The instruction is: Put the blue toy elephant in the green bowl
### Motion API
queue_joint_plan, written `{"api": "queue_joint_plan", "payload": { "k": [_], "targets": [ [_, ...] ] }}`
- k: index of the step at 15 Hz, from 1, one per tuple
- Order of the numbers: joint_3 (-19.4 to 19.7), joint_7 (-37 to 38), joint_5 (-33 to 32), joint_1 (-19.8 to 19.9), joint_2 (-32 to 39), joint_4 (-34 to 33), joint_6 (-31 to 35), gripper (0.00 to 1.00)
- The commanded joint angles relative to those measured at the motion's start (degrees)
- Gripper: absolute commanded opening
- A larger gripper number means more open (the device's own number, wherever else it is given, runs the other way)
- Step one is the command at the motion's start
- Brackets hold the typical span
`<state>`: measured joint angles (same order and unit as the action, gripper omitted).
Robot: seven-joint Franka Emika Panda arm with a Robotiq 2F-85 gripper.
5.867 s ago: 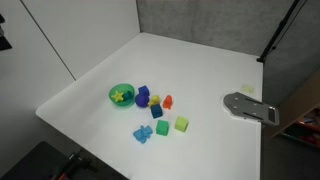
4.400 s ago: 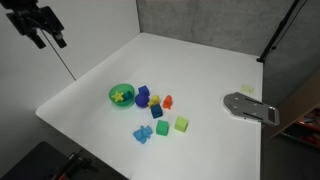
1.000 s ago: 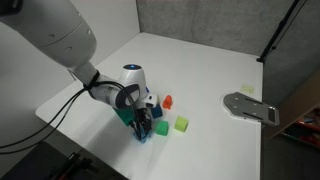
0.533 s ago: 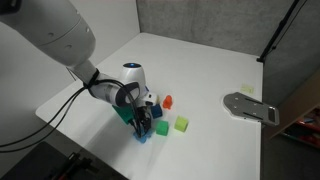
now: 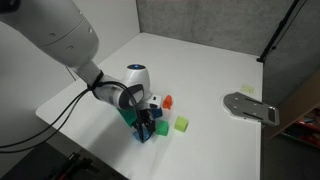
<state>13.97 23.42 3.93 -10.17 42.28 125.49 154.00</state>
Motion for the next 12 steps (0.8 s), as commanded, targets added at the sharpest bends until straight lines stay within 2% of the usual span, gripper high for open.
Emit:
{"api": "queue_joint_plan", "payload": {
  "k": [1, 5, 8, 9, 10, 12],
  "targets": [
    [-1.5, -0.13, 0.39, 1.69, 0.08, 1.71, 5.04, 1.0],
    [-3.39, -1.02, 1.41, 2.75, 1.02, 3.1, 10.04, 1.0],
    [-3.58, -0.98, 1.91, 2.68, 1.28, 3.95, 11.41, 1.0],
    [-3.2, -0.76, 1.92, 2.27, 1.22, 4.09, 11.5, 0.75],
    [-3.13, -0.86, 1.94, 2.23, 0.99, 4.38, 11.7, 0.73],
    [-2.54, -0.55, 1.85, 1.59, 0.22, 4.84, 11.41, 0.56]
  ]
}}
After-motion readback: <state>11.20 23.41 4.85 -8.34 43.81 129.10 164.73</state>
